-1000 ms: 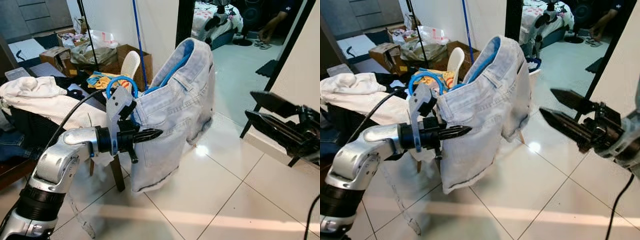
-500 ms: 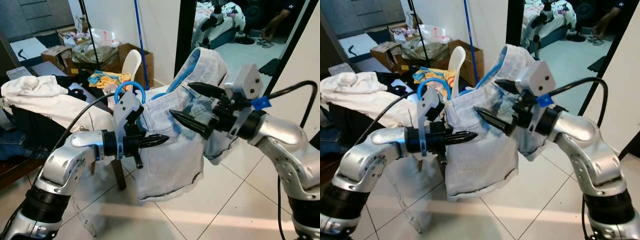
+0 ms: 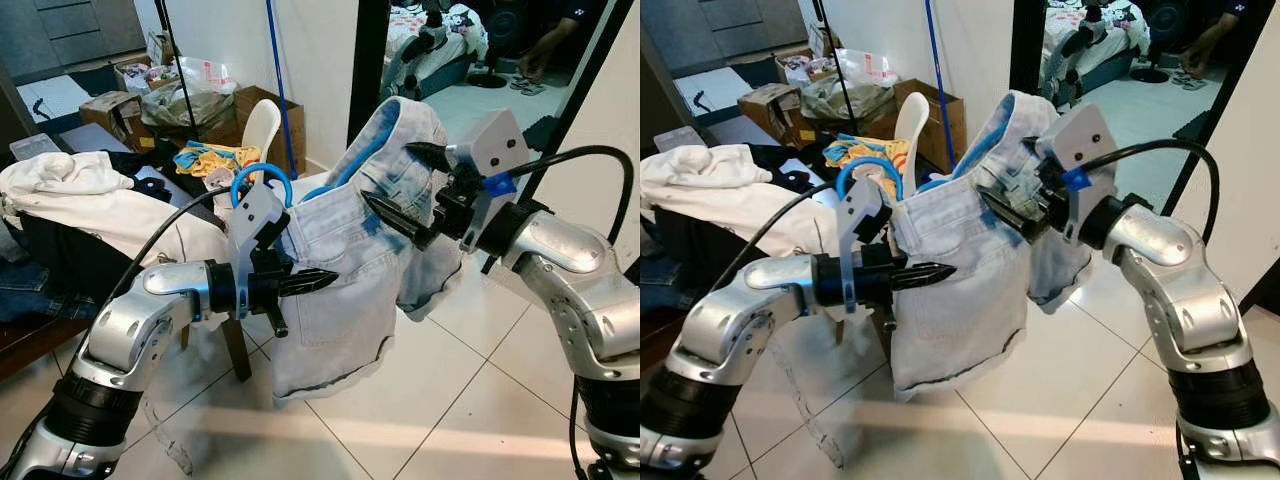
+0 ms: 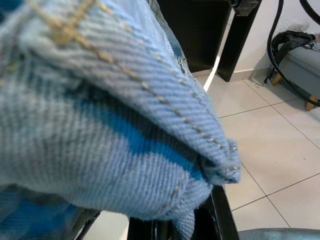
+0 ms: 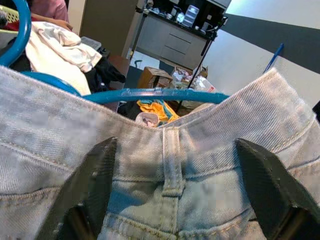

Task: Hang hanger

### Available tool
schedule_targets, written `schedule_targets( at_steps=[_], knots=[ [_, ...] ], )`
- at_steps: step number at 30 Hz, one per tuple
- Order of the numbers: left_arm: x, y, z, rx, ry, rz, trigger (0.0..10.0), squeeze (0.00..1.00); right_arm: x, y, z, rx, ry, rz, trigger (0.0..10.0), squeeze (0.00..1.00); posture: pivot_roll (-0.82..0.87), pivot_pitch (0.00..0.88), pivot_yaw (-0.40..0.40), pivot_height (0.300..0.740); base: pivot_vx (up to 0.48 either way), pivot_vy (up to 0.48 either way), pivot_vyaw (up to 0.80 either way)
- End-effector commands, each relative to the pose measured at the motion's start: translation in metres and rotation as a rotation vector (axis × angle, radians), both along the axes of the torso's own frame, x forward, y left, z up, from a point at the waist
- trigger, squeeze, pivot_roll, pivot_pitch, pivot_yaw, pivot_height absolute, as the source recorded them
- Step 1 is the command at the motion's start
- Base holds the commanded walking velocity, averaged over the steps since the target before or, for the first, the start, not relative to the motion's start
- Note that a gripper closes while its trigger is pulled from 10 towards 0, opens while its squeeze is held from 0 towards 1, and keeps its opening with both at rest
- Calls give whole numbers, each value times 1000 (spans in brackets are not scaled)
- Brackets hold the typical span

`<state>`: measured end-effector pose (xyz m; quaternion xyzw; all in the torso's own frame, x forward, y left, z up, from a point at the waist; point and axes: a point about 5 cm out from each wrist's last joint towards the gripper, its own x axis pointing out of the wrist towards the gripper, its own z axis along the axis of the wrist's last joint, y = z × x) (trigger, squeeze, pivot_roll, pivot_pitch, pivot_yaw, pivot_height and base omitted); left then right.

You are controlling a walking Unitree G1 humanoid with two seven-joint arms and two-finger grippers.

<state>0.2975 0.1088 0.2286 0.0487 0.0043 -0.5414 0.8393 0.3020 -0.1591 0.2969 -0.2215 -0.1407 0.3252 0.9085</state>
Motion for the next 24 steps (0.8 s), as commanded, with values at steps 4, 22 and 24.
schedule_targets(
  at_steps=[4,22,24],
  knots=[
    [-4,-4,15,-16,-58,-23,10000,0,3,3,-6,-42,-4,-11,275,0,9,75,34,740,0,0,0],
    [-16,-21,21,-36,-62,-120,10000,0,8,6,-9,-64,-20,-47,9098,0,5,67,34,740,0,0,0],
    [-16,-22,21,-34,-63,-124,10000,0,8,6,-9,-65,-21,-50,4000,0,4,65,34,740,0,0,0]
  ],
)
